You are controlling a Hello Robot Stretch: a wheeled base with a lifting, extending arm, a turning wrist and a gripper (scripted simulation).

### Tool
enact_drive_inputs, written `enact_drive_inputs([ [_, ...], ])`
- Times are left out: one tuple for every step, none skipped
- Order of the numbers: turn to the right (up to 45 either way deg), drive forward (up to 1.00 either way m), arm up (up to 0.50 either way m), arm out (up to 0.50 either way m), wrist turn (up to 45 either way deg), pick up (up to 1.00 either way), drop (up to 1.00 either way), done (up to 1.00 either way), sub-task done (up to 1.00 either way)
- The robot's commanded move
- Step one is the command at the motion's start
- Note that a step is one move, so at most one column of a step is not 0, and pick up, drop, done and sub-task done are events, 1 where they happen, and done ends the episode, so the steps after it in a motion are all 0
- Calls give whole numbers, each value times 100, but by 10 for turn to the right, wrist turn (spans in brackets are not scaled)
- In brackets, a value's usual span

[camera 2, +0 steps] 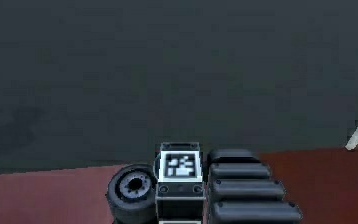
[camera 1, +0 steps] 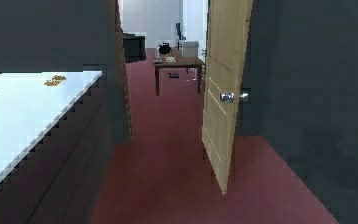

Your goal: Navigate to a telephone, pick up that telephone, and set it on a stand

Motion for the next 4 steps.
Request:
enact_drive_inputs([
  [0,100,0,0,0,0,0,0,0],
  [0,100,0,0,0,0,0,0,0],
  [-180,0,0,0,0,0,0,0,0],
  [0,5,0,0,0,0,0,0,0],
])
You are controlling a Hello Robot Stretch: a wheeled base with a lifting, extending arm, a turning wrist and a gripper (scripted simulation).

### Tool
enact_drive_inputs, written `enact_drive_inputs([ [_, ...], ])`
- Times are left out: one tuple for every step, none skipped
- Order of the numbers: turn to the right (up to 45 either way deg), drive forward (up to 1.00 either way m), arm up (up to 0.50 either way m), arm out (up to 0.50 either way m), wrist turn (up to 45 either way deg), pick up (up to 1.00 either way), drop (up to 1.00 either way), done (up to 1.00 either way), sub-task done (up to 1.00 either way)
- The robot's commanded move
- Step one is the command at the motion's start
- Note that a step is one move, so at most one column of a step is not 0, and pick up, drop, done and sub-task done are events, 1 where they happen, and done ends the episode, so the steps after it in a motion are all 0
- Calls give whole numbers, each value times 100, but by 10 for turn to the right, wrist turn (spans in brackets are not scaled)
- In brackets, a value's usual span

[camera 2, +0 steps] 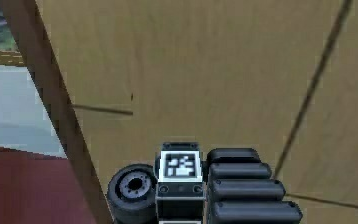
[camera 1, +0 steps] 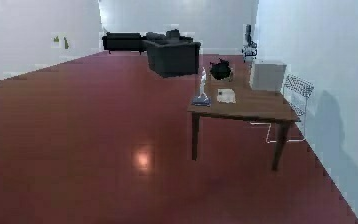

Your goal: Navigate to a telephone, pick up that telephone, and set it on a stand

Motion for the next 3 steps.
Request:
enact_drive_inputs([
  [-210,0,0,0,0,0,0,0,0],
  [0,75,0,0,0,0,0,0,0],
  [-210,0,0,0,0,0,0,0,0],
])
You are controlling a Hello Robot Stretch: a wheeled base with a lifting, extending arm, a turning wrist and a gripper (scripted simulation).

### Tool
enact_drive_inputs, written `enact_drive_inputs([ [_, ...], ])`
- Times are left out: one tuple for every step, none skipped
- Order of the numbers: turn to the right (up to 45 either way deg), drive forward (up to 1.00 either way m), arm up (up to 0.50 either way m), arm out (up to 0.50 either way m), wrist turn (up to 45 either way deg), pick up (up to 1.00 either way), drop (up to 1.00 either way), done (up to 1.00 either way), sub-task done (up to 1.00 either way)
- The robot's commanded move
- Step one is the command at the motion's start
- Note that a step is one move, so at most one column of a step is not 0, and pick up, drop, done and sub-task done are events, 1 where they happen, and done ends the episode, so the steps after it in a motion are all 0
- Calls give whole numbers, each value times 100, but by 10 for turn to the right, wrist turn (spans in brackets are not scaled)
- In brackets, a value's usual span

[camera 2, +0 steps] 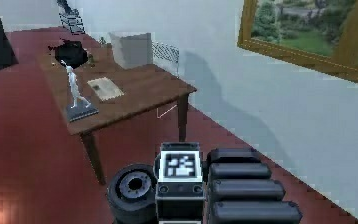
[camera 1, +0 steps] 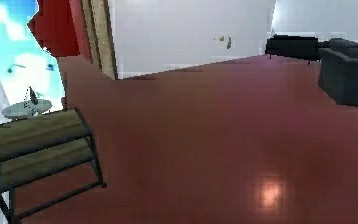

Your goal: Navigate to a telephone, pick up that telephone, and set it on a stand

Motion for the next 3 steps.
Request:
enact_drive_inputs([
  [0,100,0,0,0,0,0,0,0],
  [0,55,0,0,0,0,0,0,0],
  [-360,0,0,0,0,0,0,0,0],
])
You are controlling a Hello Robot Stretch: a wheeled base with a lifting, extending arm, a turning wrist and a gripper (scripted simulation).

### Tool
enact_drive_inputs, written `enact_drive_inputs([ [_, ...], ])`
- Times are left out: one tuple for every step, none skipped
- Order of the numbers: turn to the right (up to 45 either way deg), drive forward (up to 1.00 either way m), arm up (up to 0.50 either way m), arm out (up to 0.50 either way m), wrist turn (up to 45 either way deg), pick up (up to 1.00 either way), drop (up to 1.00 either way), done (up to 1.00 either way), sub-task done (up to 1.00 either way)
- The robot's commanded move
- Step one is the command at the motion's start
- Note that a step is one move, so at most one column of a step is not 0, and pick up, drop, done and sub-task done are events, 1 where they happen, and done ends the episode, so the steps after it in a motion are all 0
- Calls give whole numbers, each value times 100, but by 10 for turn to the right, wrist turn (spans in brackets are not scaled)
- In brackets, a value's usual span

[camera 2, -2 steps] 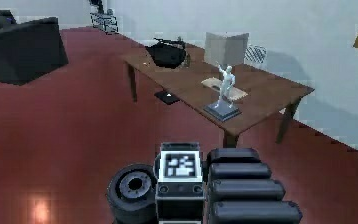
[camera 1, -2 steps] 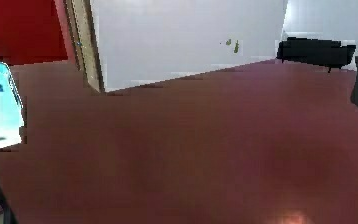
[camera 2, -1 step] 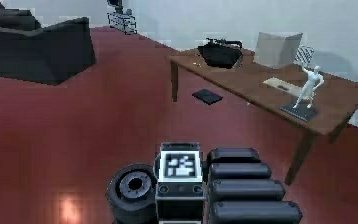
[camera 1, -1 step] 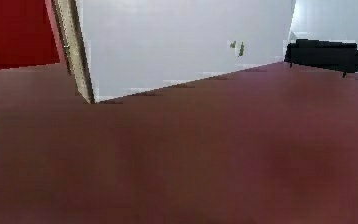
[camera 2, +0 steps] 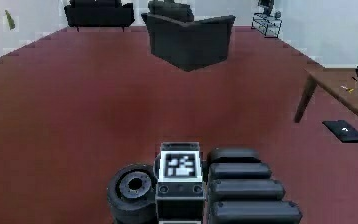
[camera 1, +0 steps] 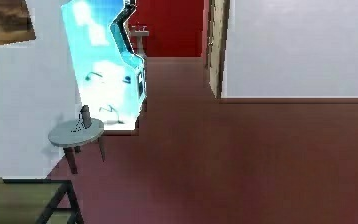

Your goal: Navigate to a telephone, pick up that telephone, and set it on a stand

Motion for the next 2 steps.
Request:
enact_drive_inputs([
  [0,100,0,0,0,0,0,0,0],
  [0,15,0,0,0,0,0,0,0],
])
